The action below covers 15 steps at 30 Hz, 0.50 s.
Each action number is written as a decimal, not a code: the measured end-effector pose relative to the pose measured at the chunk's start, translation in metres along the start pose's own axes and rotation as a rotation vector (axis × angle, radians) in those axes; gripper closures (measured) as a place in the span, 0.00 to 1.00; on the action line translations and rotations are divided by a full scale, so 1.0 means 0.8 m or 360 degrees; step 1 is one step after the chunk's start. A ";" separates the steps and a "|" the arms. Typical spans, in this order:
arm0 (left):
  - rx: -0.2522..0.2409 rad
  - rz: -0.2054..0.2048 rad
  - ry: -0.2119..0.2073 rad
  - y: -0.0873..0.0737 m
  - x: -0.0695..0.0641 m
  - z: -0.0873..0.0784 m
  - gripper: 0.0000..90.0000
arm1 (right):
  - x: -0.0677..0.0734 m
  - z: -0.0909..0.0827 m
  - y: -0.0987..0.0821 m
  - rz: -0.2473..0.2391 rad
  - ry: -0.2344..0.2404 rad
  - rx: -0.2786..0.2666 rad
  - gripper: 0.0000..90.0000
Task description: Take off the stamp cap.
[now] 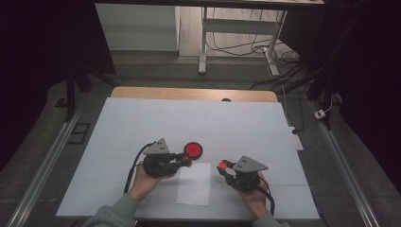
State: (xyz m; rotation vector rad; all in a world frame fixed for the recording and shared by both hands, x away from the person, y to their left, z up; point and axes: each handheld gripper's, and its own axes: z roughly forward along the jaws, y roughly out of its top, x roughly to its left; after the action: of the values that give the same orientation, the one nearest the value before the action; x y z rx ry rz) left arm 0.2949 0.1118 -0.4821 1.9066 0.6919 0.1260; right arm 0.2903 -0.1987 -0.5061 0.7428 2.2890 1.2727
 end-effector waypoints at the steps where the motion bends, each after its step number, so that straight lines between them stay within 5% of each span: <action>1: 0.0000 0.0001 -0.0001 0.000 0.000 0.000 0.81 | -0.001 -0.002 -0.001 0.0003 -0.0006 0.0006 0.71; 15: 0.0006 0.0001 0.0004 0.000 0.001 -0.002 0.81 | -0.015 -0.028 -0.013 0.0034 -0.0060 0.0005 0.71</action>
State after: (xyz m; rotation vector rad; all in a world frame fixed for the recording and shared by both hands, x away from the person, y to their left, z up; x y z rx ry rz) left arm 0.2951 0.1136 -0.4818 1.9104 0.6939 0.1273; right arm 0.2841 -0.2251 -0.5031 0.7877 2.2593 1.2541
